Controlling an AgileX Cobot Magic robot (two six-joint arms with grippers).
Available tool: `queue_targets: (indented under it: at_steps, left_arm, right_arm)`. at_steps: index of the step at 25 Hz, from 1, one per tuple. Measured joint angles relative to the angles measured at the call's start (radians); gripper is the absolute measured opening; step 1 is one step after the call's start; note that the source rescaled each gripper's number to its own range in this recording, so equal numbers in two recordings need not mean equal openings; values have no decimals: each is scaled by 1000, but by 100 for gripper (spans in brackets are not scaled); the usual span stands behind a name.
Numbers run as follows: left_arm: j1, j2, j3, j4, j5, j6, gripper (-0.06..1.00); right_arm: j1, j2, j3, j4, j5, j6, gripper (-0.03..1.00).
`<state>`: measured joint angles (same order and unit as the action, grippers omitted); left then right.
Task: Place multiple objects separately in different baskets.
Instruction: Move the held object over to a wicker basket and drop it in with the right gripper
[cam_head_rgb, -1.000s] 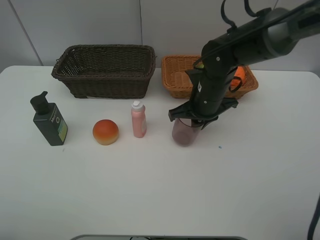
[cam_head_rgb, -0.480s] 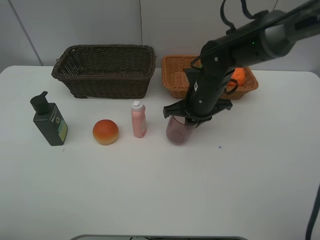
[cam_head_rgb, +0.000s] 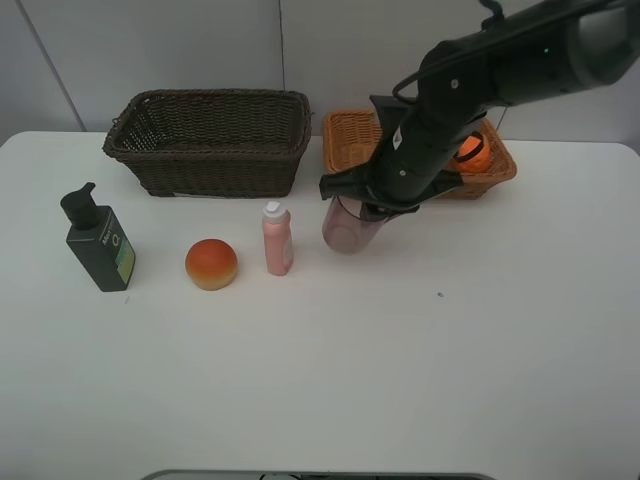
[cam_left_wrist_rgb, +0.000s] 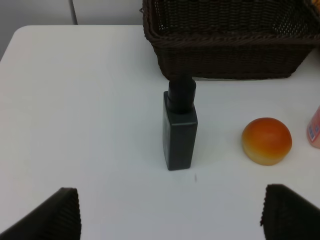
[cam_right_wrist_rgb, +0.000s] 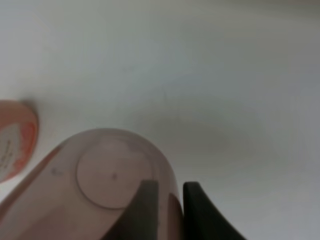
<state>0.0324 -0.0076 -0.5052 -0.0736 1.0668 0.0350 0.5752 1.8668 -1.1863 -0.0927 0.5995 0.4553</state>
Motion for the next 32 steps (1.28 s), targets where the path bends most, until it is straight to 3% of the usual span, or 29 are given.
queue_targets:
  at_steps: [5, 12, 24, 32]
  left_arm:
    - [0, 0, 0, 0, 0, 0, 88]
    - [0, 0, 0, 0, 0, 0, 88]
    - [0, 0, 0, 0, 0, 0, 88]
    - [0, 0, 0, 0, 0, 0, 88]
  right_arm:
    - [0, -33, -48, 8, -9, -1, 0]
    - [0, -4, -250, 12, -9, -67, 0]
    - [47, 372, -818, 12, -33, -98, 0]
    - [69, 555, -938, 13, -95, -98, 0]
